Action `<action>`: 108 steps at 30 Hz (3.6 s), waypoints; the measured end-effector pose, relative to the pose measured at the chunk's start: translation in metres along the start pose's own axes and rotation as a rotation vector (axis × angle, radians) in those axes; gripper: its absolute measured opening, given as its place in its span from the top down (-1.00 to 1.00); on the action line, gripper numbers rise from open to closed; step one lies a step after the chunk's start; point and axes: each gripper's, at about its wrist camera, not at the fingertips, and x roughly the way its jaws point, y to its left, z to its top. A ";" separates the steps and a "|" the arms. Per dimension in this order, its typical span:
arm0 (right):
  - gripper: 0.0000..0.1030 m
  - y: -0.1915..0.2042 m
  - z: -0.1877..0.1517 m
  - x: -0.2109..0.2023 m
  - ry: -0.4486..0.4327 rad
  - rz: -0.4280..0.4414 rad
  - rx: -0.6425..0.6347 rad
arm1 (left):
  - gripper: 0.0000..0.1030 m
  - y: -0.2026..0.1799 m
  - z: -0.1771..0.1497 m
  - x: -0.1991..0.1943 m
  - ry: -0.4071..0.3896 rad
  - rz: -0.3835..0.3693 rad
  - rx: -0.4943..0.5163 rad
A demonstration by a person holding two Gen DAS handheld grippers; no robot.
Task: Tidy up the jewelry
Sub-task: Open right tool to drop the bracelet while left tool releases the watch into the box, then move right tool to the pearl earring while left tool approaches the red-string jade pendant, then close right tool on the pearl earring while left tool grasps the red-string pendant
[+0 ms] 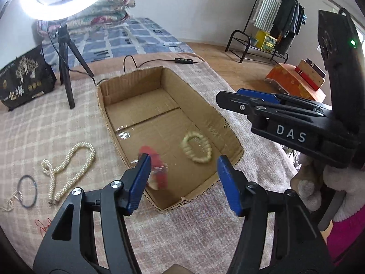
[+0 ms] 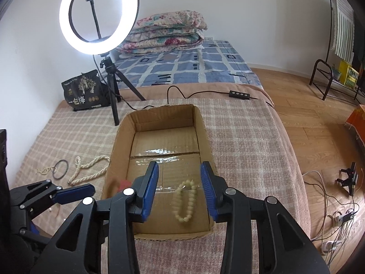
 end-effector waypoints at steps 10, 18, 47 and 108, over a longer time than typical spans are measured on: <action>-0.21 -0.011 0.005 -0.012 -0.040 -0.059 0.082 | -0.20 0.007 -0.002 -0.017 -0.022 0.033 0.027; -0.22 -0.007 0.006 -0.023 -0.059 -0.070 0.100 | -0.20 0.023 -0.005 -0.049 -0.063 0.075 0.028; -0.31 0.114 -0.020 -0.055 -0.119 0.105 -0.198 | -0.20 0.193 -0.063 -0.171 -0.130 0.298 -0.167; 0.42 0.236 -0.129 0.083 0.335 0.333 -0.481 | 0.40 0.211 -0.117 -0.013 0.296 0.171 -0.224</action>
